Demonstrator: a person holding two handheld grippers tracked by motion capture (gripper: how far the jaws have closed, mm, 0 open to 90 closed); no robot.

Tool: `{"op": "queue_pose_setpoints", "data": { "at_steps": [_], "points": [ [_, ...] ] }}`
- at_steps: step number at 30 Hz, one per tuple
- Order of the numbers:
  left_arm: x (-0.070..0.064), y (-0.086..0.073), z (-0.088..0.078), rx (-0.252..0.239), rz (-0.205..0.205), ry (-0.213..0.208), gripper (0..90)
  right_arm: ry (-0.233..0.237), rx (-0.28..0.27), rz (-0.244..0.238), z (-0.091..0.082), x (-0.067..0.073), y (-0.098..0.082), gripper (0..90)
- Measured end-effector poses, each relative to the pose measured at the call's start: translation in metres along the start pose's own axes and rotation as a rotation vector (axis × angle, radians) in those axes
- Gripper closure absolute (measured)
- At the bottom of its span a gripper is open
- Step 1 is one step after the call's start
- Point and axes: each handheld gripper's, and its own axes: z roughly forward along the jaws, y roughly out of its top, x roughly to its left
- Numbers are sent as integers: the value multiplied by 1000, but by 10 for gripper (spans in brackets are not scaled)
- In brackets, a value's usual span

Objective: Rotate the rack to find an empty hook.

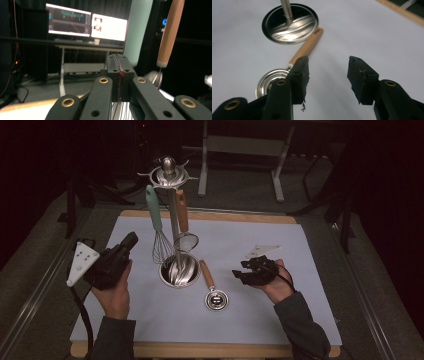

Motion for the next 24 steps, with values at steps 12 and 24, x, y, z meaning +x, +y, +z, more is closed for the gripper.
{"op": "queue_pose_setpoints", "data": {
  "at_steps": [12,24],
  "points": [
    [-31,67,24,-122,87,-77,900,-14,-4,172,3,-10,-62,513],
    [-39,89,45,-111,121,-85,899,-22,-46,329,-7,-31,-85,515]
  ]
}}
